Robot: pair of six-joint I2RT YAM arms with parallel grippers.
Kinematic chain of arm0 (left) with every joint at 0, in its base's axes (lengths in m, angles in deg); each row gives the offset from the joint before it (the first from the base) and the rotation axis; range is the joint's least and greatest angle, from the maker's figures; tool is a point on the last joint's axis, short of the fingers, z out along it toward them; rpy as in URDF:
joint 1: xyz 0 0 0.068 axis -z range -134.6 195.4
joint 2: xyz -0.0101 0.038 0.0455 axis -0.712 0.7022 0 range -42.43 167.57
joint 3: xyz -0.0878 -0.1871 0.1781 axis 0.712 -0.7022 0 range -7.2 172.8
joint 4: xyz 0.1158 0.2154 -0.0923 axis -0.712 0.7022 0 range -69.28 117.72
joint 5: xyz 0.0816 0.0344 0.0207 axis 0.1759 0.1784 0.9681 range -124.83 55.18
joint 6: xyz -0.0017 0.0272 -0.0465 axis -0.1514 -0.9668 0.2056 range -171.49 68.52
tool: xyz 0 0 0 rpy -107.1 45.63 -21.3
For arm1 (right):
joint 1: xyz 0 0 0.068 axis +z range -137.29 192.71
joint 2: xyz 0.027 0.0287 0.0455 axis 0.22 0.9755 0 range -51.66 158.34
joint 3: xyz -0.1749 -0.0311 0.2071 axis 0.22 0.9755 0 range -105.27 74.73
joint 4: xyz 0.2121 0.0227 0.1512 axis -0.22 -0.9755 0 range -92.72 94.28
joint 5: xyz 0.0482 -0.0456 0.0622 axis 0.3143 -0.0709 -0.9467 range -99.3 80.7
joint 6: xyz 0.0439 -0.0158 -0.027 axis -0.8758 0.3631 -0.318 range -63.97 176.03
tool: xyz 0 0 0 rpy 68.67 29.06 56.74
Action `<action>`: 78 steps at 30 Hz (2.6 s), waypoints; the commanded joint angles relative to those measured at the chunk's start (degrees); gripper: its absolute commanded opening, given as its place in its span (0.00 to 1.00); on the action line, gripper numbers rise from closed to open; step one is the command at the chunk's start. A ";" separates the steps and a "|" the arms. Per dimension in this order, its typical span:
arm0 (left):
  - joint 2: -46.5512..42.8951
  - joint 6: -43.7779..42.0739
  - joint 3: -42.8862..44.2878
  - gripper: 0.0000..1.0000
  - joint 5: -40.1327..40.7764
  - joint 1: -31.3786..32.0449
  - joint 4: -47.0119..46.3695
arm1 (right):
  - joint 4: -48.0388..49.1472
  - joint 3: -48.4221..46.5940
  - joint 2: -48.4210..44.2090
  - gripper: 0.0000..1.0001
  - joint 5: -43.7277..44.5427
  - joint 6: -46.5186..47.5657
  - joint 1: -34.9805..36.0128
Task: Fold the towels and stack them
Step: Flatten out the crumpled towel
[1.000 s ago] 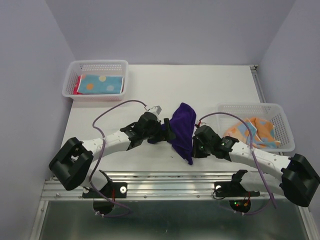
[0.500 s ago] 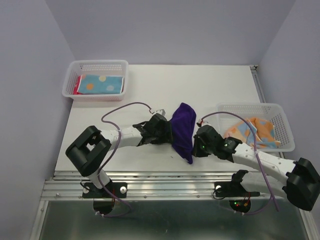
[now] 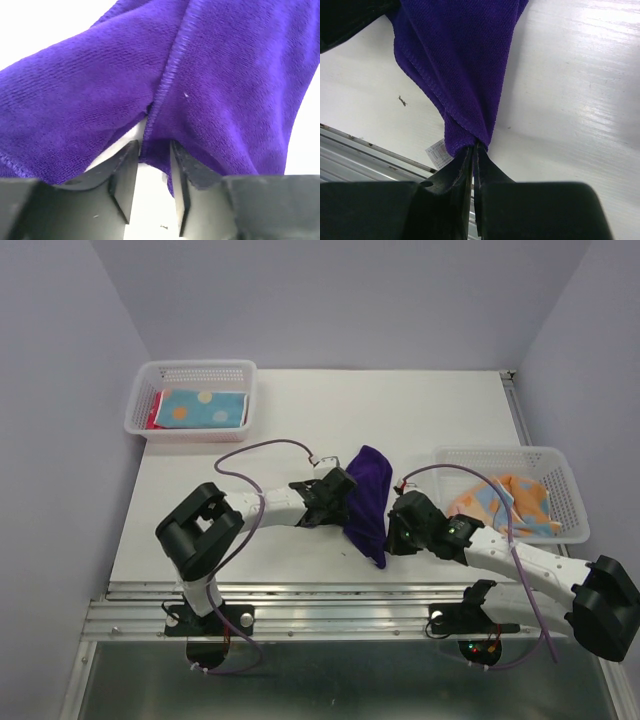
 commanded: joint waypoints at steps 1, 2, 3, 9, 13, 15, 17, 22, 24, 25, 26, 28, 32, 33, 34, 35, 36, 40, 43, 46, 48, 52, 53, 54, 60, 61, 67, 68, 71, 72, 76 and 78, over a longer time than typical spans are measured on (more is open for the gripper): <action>3.34 2.00 -0.18 0.39 4.29 0.24 7.34 | 0.87 0.83 -0.79 0.08 1.24 0.33 0.02; 4.22 2.17 0.00 0.32 4.20 0.24 7.43 | 0.87 0.66 -0.61 0.08 1.42 0.42 0.10; 5.53 2.35 0.35 0.14 3.59 0.33 7.25 | 0.87 0.48 -0.18 0.08 1.51 0.60 0.10; 2.66 2.26 -0.52 0.00 4.28 0.68 6.38 | 0.61 -0.22 0.09 0.08 2.03 0.77 0.10; -3.83 0.51 -3.33 0.00 5.43 0.77 2.60 | -0.62 -1.80 -0.61 0.07 3.00 2.00 0.02; -8.49 -0.55 -4.13 0.00 5.34 0.77 0.58 | -1.41 -3.55 -0.87 0.07 4.32 2.70 0.02; -11.84 -2.39 -4.22 0.00 4.99 0.77 -0.83 | -2.73 -6.97 -1.05 0.06 4.41 3.93 0.10; -25.37 -5.91 -3.87 0.00 6.47 0.68 -4.17 | -4.14 -13.66 -3.15 0.05 5.55 8.32 0.10; -31.07 -6.87 -3.52 0.00 8.75 0.42 -5.40 | -4.40 -18.04 -3.86 0.05 6.60 10.78 0.10; -32.76 -8.27 -2.30 0.00 9.46 0.33 -5.67 | -4.75 -20.33 -3.78 0.04 7.21 11.49 0.10; -34.08 -9.15 -1.50 0.00 9.99 0.16 -5.93 | -5.45 -22.35 -3.69 0.04 7.66 12.19 0.02; -36.81 -11.61 2.52 0.00 12.19 -0.20 -5.84 | -5.55 -28.77 -2.99 0.04 9.15 15.52 0.10; -39.01 -17.14 11.76 0.00 16.67 -0.72 -4.88 | -6.69 -41.86 0.25 0.04 8.11 23.52 0.02; -39.45 -18.21 13.86 0.00 17.90 -0.98 -4.70 | -6.78 -44.23 1.40 0.04 4.27 28.67 0.10; -39.54 -20.39 17.80 0.00 18.43 -0.99 -4.62 | -7.56 -49.65 3.50 0.04 2.58 30.90 0.10; -39.63 -21.37 19.75 0.00 18.61 -1.07 -4.44 | -8.35 -52.40 4.91 0.04 -0.14 34.49 0.10; -39.72 -22.16 21.60 0.00 18.61 -1.08 -3.92 | -9.49 -55.13 6.14 0.04 -1.55 36.00 0.10; -39.72 -25.59 29.43 0.00 14.75 -0.99 -3.12 | -12.75 -68.93 10.46 0.03 -8.93 42.77 0.10; -40.51 -27.00 35.58 0.00 8.61 -1.07 -2.42 | -17.49 -81.32 14.14 0.03 -18.24 46.56 0.10; -42.61 -27.09 38.06 0.00 0.79 -1.08 -2.15 | -22.24 -92.57 17.31 0.02 -28.52 48.67 0.10; -43.93 -26.66 39.46 0.00 -4.12 -1.08 -2.50 | -22.86 -95.66 17.93 0.03 -34.84 48.33 0.10; -45.95 -25.51 40.87 0.00 -10.03 -0.99 -2.59 | -19.71 -97.26 16.71 0.03 -45.41 46.22 0.10; -45.96 -24.64 41.30 0.00 -10.39 -0.99 -2.51 | -18.22 -96.73 16.09 0.03 -46.91 45.78 0.10; -45.87 -24.46 41.48 0.00 -14.05 -0.99 -2.51 | -17.51 -96.47 15.83 0.03 -48.49 44.73 0.10; -46.65 -24.01 38.33 0.00 -9.11 -1.08 -3.03 | -15.66 -91.39 14.95 0.03 -42.81 44.27 0.10; -47.10 -24.02 35.62 0.00 -7.16 -1.08 -3.21 | -15.31 -89.89 14.77 0.03 -41.05 44.80 0.02; -50.52 -22.18 21.64 0.00 15.42 -1.07 -5.84 | -13.73 -80.67 18.36 0.03 -17.33 47.88 0.02; -50.27 -22.17 17.79 0.00 17.62 -1.86 -5.93 | -13.55 -79.86 19.77 0.02 -14.87 48.67 0.10; -46.50 -19.01 13.10 0.00 17.76 -10.68 -7.60 | -12.06 -77.84 25.57 0.01 -12.46 50.60 -2.87; -43.53 -17.62 11.96 0.00 8.51 -15.27 -8.82 | -11.53 -77.14 26.89 0.01 -15.77 51.56 -6.02; -34.29 -14.35 4.23 0.00 -1.69 -25.94 -16.12 | -8.98 -72.31 34.44 0.02 -25.02 57.45 -12.19; -30.33 -14.00 0.10 0.00 -4.49 -27.52 -20.93 | -7.66 -67.84 38.65 0.05 -26.70 63.84 -12.81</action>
